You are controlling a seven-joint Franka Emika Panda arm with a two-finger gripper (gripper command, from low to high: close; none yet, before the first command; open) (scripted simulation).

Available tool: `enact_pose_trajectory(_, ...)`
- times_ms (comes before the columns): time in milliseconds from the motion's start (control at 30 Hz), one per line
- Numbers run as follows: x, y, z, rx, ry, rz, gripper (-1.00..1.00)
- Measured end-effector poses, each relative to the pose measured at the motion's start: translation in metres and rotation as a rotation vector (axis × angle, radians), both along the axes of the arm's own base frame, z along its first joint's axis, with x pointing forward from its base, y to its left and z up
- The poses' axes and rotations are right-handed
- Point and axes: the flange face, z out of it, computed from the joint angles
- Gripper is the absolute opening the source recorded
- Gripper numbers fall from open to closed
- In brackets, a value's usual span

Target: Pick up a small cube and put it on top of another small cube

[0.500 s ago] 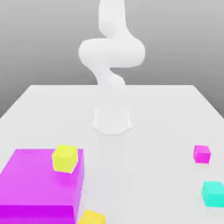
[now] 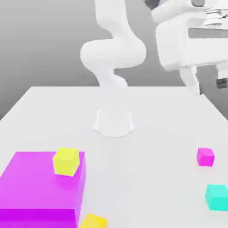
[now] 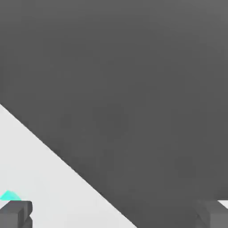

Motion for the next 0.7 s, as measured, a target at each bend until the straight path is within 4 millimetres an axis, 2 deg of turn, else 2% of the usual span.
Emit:
enact_pose_trajectory(167, -0.016, 0.065, -0.091, -0.097, 0.088, 0.261, 0.0)
enact_pose_trajectory(200, -0.02, 0.072, -0.11, -0.117, 0.106, 0.304, 0.0)
enact_pose_trajectory(400, -0.055, 0.109, -0.218, -0.244, 0.203, 0.574, 0.0)
enact_pose_trajectory(567, -0.064, 0.116, -0.291, -0.268, 0.221, 0.629, 0.0)
enact_pose_trajectory(600, -0.065, 0.115, -0.3, -0.268, 0.221, 0.63, -1.0)
enact_pose_trajectory(700, -0.065, 0.115, -0.3, -0.269, 0.222, 0.63, -1.0)
